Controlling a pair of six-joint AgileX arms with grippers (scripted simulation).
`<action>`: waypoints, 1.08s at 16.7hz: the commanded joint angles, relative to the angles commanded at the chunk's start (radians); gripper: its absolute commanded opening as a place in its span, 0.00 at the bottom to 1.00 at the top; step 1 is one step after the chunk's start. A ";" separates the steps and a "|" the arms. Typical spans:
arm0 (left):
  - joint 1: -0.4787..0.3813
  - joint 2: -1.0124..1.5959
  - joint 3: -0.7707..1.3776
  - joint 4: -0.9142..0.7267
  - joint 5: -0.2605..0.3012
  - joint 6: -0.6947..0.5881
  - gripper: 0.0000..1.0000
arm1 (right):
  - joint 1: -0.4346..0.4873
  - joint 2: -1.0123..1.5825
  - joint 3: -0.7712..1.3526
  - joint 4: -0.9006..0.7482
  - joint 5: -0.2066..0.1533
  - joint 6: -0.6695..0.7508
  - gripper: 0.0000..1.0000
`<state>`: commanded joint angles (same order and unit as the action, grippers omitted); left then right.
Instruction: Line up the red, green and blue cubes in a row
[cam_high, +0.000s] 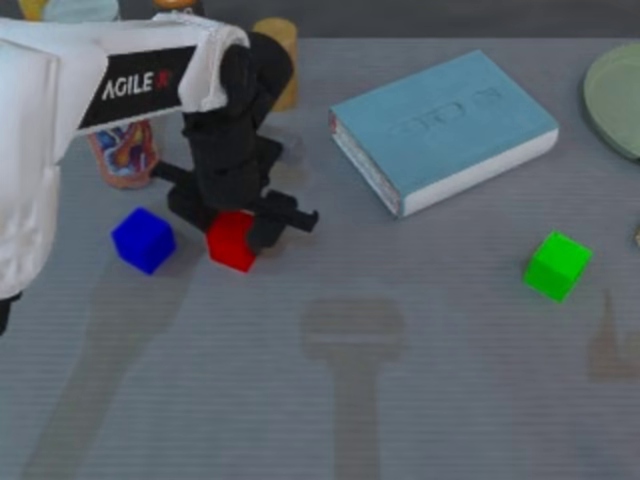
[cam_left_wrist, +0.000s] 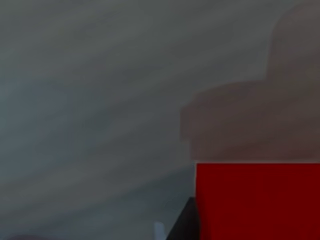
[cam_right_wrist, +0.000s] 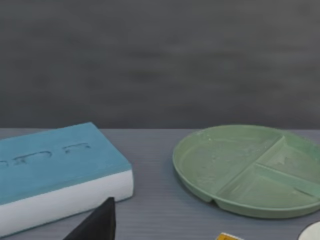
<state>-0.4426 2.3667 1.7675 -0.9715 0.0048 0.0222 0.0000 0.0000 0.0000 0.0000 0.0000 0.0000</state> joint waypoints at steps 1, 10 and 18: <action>0.000 0.000 0.000 0.000 0.000 0.000 0.00 | 0.000 0.000 0.000 0.000 0.000 0.000 1.00; 0.019 -0.081 0.170 -0.229 0.000 -0.002 0.00 | 0.000 0.000 0.000 0.000 0.000 0.000 1.00; 0.000 -0.111 0.153 -0.237 -0.002 -0.039 0.00 | 0.000 0.000 0.000 0.000 0.000 0.000 1.00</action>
<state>-0.4425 2.2555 1.9210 -1.2090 0.0029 -0.0164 0.0000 0.0000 0.0000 0.0000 0.0000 0.0000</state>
